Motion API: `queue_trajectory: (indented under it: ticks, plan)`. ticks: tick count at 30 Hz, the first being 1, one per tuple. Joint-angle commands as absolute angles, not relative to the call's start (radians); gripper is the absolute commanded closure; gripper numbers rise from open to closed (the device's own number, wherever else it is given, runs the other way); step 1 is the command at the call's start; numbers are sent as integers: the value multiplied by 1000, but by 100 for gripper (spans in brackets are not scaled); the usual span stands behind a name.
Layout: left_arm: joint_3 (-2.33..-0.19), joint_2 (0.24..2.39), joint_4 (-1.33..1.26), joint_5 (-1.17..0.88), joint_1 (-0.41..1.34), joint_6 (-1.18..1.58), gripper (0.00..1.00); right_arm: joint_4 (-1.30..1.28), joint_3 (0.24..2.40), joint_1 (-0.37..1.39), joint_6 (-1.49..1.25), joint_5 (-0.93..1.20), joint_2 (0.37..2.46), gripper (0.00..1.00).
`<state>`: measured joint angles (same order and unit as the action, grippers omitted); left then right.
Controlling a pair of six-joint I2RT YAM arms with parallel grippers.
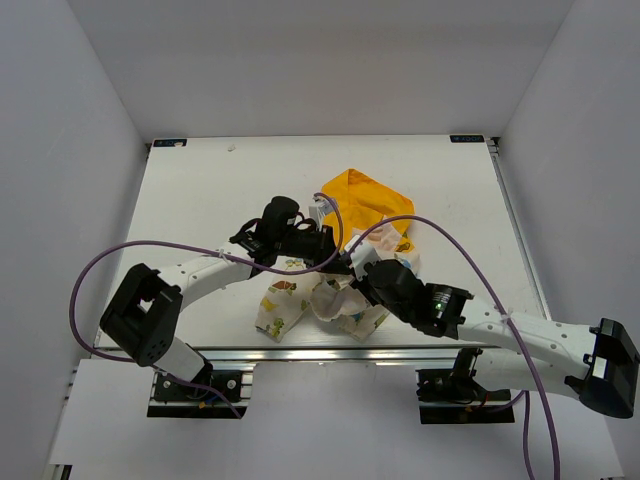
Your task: Zip up the jacket
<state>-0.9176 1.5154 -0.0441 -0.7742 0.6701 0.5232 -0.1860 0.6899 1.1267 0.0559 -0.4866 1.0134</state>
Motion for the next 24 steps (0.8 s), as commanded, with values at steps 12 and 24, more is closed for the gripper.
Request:
queue_trajectory:
  ticks: [12,24]
  plan:
    - [-936,1474,23,-799,695,463,100,-287,818,1089,8,-402,1060,97]
    - [-945,1473,37,-805,703,442,100,-359,861,1016,-15,-249,1089,86]
